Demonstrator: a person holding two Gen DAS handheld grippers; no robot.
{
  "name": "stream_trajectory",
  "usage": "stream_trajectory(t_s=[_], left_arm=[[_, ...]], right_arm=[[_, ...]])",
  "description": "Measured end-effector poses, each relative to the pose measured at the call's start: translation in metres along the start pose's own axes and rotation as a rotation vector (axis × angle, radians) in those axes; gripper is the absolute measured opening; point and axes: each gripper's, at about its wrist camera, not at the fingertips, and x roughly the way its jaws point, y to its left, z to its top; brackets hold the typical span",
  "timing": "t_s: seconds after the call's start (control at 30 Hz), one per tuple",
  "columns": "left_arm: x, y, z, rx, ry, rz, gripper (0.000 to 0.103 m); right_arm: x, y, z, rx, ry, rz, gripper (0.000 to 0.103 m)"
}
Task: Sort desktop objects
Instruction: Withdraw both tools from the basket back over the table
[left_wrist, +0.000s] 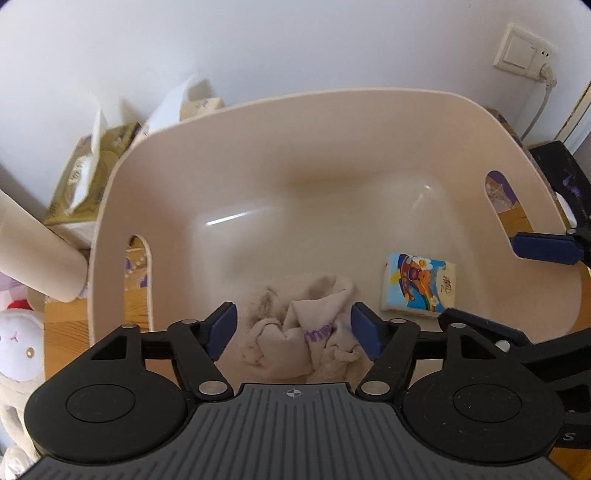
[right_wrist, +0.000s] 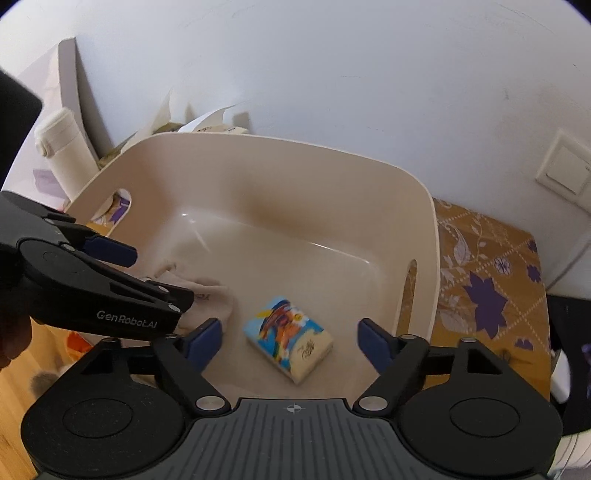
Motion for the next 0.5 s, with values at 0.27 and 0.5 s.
stream_trajectory(t_s=[0.27,0.5], left_arm=[[-0.032,0.002,-0.002,0.002,-0.061,-0.02,0.071],[-0.065,0.003,-0.008,0.011,-0.134,-0.03,0.071]], right_arm=[[-0.031,0.009,0.0,0.025,-0.081,-0.037,0.103],[-0.055,0.012,-0.005,0.066,-0.11,-0.048,0.103]])
